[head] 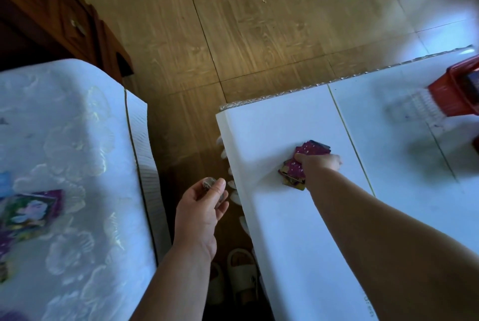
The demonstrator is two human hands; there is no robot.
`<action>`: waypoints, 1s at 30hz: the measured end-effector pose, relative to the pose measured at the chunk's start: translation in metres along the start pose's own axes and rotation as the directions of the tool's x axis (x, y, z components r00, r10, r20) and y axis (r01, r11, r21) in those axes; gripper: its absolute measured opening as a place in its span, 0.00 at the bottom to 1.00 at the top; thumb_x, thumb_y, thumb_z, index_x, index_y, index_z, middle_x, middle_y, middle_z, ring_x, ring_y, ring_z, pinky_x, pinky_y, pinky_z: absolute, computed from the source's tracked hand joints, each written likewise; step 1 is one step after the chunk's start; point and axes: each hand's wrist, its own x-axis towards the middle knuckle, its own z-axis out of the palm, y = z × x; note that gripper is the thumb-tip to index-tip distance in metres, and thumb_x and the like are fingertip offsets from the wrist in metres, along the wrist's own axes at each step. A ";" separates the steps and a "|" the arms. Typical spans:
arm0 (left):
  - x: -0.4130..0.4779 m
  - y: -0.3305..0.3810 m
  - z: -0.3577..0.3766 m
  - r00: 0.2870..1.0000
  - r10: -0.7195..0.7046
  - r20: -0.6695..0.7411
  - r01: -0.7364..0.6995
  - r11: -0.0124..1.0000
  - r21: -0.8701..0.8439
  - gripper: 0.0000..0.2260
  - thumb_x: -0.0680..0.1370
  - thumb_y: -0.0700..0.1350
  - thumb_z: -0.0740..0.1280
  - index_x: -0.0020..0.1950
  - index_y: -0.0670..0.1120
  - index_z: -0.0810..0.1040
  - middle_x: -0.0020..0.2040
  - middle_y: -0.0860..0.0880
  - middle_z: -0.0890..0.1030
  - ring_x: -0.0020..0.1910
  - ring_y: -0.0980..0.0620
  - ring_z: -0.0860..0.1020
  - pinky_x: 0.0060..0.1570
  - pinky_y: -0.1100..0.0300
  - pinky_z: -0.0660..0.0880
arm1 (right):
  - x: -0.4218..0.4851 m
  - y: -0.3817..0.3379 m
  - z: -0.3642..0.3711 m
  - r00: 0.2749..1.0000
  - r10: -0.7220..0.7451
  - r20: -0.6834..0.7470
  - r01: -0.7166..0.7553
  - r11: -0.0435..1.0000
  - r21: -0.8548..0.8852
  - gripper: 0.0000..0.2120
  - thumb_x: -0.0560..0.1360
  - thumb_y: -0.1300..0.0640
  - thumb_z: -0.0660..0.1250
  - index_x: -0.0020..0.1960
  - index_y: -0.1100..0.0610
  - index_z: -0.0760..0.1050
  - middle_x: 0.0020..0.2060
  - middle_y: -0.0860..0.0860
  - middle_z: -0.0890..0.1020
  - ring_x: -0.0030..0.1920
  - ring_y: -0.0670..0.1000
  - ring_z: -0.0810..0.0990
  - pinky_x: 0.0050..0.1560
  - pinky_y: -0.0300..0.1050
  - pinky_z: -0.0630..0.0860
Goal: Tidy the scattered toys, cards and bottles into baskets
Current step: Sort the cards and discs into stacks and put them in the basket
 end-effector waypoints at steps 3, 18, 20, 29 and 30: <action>-0.001 0.004 -0.007 1.000 -0.003 -0.006 0.003 1.000 -0.016 0.15 0.72 0.45 0.75 0.57 0.46 0.80 0.52 0.45 0.83 0.51 0.48 0.84 0.49 0.55 0.80 | -0.034 -0.002 -0.005 0.934 -0.356 -0.016 0.324 0.866 -0.382 0.17 0.71 0.56 0.70 0.53 0.53 0.65 0.38 0.50 0.80 0.33 0.52 0.80 0.31 0.46 0.78; -0.028 0.017 -0.032 0.982 -0.162 0.095 0.140 0.969 0.203 0.11 0.76 0.54 0.69 0.44 0.47 0.76 0.38 0.49 0.72 0.37 0.53 0.71 0.35 0.59 0.73 | -0.113 0.015 -0.001 0.660 -0.093 0.746 0.185 0.982 -0.041 0.18 0.69 0.64 0.74 0.56 0.58 0.76 0.46 0.55 0.85 0.45 0.55 0.85 0.44 0.54 0.81; -0.033 0.022 -0.038 0.970 -0.164 0.180 0.100 0.943 0.317 0.15 0.72 0.61 0.70 0.44 0.49 0.78 0.35 0.52 0.74 0.36 0.54 0.72 0.34 0.61 0.71 | -0.141 0.015 0.004 0.512 -0.057 0.857 0.210 0.976 -0.061 0.22 0.67 0.62 0.75 0.59 0.58 0.75 0.49 0.58 0.83 0.50 0.57 0.84 0.48 0.54 0.81; -0.074 0.049 -0.116 0.972 0.232 -0.023 -0.233 0.963 -0.137 0.16 0.74 0.51 0.72 0.59 0.46 0.80 0.53 0.44 0.85 0.52 0.47 0.83 0.49 0.53 0.79 | -0.250 0.040 0.043 0.444 -0.040 0.895 0.242 0.967 -0.077 0.32 0.64 0.42 0.72 0.63 0.55 0.73 0.54 0.53 0.83 0.55 0.53 0.82 0.58 0.53 0.77; -0.081 0.053 -0.126 0.957 0.283 -0.060 -0.289 0.947 -0.142 0.17 0.73 0.51 0.73 0.59 0.46 0.80 0.53 0.45 0.85 0.53 0.47 0.83 0.51 0.52 0.79 | -0.264 0.045 0.046 0.405 0.007 0.914 0.107 0.993 -0.055 0.28 0.67 0.42 0.68 0.63 0.55 0.74 0.55 0.53 0.83 0.57 0.53 0.81 0.62 0.53 0.74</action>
